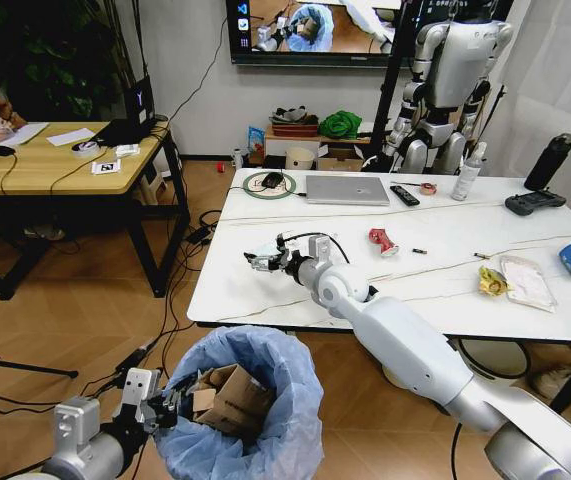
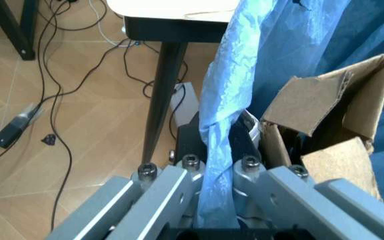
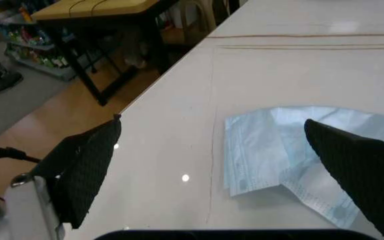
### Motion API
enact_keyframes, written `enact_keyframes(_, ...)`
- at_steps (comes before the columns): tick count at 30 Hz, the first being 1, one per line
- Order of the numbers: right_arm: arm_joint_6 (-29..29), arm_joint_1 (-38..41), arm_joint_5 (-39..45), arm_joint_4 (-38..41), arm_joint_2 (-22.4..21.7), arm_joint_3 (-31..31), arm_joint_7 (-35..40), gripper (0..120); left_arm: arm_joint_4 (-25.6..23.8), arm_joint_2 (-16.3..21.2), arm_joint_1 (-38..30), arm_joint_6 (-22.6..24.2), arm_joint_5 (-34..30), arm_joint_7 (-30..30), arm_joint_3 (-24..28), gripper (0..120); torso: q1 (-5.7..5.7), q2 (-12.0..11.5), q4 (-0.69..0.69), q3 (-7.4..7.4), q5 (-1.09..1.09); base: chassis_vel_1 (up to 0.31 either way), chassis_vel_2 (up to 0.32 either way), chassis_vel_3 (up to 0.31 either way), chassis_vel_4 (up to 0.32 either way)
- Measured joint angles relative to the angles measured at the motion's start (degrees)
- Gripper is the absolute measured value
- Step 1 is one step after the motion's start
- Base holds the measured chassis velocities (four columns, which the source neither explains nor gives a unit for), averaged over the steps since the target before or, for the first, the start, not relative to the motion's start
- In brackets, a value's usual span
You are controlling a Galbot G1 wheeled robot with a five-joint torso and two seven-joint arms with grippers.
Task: Pick up the trash bin and place the trash from the table into it.
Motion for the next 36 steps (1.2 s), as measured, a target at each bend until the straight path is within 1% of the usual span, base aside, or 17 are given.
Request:
enact_keyframes(22,-0.71,0.93,-0.84,-4.96,1.10,1.41,0.27,100,0.00,0.01,0.16,0.03,-0.02,-0.08,-0.04,0,0.00,0.00,0.00,0.00,0.00,0.000,0.000,0.000,0.000)
enact_keyframes(36,-0.83,1.01,-0.71,-7.47,1.59,0.76,-0.19,100,0.00,-0.04,0.11,0.05,0.05,-0.09,-0.01,0,0.00,0.00,0.00,0.00,0.00,0.000,0.000,0.000,0.000)
